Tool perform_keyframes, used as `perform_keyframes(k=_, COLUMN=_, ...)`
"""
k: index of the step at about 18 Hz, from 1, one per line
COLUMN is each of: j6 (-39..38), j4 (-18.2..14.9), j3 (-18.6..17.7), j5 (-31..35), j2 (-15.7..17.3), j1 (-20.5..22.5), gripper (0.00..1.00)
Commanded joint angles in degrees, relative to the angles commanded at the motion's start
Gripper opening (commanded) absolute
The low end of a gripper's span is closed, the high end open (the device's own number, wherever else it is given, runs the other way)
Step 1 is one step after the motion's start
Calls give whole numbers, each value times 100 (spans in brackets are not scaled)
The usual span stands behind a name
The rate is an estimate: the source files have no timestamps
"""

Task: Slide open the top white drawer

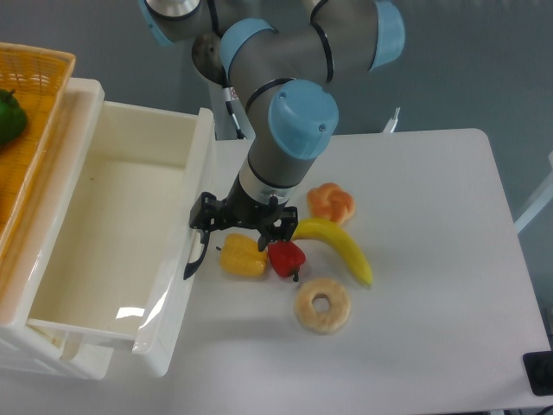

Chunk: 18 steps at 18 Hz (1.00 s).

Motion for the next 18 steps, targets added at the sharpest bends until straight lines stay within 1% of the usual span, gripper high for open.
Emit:
perform_keyframes(k=3, j6=9, j4=0, j3=0, j5=26, j2=-9, j1=9, gripper=100)
perform_keyframes(k=5, j6=61, j4=26, j3=61, j5=44, j2=0, j1=87, gripper=100)
perform_keyframes(k=7, j6=358, j4=44, j3=114, j5=70, j2=0, j1=114, gripper=100)
perform_keyframes(k=9, j6=833, j4=210, j3=132, j5=131, j2=0, j1=114, gripper=100)
perform_keyframes(k=14, j6=1650, j4=685, j3=132, j5=921, j2=-44, j1=114, gripper=100)
perform_keyframes(k=16, j6=1985, j4=799, j3=132, j5=1343, j2=-123, j1=105, gripper=100)
perform_keyframes(k=18, j6=2450, j4=835, j3=114, j5=1729, j2=-202, j1=105, gripper=100)
